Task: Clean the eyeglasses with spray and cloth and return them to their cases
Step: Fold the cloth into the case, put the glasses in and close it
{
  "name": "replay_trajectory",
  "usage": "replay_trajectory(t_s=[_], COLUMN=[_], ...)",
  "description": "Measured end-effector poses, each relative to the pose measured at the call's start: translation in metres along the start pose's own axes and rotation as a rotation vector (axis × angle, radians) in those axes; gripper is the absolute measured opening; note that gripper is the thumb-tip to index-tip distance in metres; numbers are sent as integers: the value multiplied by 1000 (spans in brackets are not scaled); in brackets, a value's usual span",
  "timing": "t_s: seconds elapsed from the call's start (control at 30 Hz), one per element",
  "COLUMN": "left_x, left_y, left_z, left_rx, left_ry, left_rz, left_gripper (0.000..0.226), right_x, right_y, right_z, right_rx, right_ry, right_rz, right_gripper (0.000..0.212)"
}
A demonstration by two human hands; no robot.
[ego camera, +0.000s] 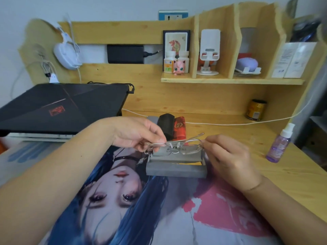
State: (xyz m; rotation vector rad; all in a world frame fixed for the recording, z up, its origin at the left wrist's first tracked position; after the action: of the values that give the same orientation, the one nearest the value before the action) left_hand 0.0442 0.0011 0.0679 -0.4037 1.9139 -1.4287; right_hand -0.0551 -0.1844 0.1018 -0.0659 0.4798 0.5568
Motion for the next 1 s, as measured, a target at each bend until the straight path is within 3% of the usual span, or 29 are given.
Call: replay_trajectory(t_s=[0.13, 0.23, 0.3, 0.4, 0.57, 0.77, 1.0], left_x=[11, 14, 9, -11, -16, 21, 19], left_y=[-14, -26, -33, -41, -35, -14, -16], left_z=[5, 8, 10, 13, 15, 24, 16], left_rx=[-77, -68, -39, 40, 188, 298, 342], left_ry=[105, 99, 23, -144, -390, -287, -272], left_rz=[202, 269, 319, 676, 951, 1084, 1091], left_gripper=[16, 15, 7, 5, 15, 16, 13], right_x=[-9, -14, -7, 12, 19, 26, 28], right_y=[-2, -5, -14, -47, -78, -71, -85], right_z=[-1, -3, -3, -5, -12, -14, -17], right_rx=[8, 13, 66, 295, 489, 533, 635], right_ry=[-50, -54, -14, 71, 108, 139, 153], right_rz=[0, 27, 12, 62, 117, 178, 186], right_gripper=[11, 10, 19, 32, 25, 18, 19])
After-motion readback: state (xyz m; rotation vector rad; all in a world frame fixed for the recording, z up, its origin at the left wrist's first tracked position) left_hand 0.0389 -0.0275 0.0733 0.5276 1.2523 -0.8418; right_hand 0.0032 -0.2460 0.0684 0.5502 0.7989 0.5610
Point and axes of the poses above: each hand's wrist, its own z-axis towards the middle knuckle, its own x-axis out of the palm, y = z × x, the point moved 10 cm from there along z, towards the middle knuckle, and after that the axes turned 15 degrees about x, right-handed, at the moved point
